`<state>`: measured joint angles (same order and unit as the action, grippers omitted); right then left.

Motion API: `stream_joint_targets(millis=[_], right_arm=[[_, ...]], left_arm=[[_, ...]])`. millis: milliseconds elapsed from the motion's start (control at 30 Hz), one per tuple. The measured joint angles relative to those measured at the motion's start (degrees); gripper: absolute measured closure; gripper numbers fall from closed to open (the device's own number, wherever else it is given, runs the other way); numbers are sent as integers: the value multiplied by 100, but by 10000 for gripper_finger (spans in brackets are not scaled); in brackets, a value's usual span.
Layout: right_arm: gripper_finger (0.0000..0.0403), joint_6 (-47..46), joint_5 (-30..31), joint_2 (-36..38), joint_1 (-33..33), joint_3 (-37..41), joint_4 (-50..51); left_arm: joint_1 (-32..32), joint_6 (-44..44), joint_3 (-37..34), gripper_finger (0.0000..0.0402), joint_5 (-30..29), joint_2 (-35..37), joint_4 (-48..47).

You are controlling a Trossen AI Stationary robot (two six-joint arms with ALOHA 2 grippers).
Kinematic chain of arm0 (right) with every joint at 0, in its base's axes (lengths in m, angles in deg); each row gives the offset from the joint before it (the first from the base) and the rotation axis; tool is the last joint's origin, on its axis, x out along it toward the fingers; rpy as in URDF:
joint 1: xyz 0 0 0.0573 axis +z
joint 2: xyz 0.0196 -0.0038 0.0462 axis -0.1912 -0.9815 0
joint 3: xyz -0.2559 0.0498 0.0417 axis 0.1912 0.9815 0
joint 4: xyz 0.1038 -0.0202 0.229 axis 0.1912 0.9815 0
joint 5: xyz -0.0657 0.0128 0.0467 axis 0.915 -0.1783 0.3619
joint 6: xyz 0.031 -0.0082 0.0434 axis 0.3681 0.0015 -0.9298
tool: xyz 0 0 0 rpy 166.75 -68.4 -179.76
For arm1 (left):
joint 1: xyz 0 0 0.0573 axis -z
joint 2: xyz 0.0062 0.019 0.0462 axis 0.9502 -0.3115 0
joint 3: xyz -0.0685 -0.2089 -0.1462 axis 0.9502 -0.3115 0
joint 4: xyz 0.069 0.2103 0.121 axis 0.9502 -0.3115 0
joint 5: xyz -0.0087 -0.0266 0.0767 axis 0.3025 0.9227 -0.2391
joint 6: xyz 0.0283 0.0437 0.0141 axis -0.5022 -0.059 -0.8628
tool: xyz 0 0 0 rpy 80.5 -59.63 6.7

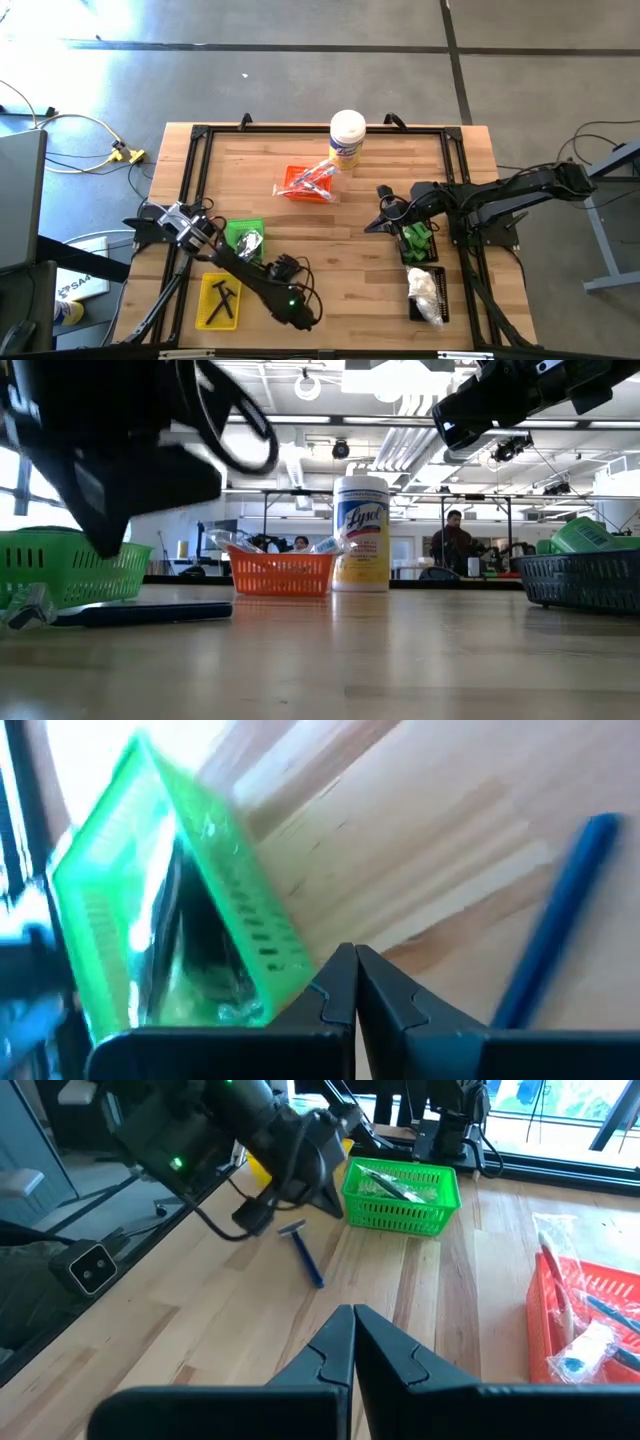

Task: Pick & Place Travel size toiletries
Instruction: Put the blue razor into the yellow bin

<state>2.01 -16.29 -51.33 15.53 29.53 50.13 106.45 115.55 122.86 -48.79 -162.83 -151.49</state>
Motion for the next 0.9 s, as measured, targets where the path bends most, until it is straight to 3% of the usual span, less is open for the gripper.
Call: stream_joint_targets(millis=[233, 433, 667, 900], right_arm=[[400, 0, 0, 0, -1, 0, 0], [400, 0, 0, 0, -1, 0, 2], [400, 0, -2, 0, 1, 0, -1], [400, 0, 0, 0, 0, 0, 0]], left_arm=[[115, -512, 237, 401, -799, 72, 136], [277, -698, 236, 401, -1658, 57, 853], [342, -1594, 236, 401, -1759, 84, 1704], [286, -2421, 234, 402, -1313, 83, 2077]])
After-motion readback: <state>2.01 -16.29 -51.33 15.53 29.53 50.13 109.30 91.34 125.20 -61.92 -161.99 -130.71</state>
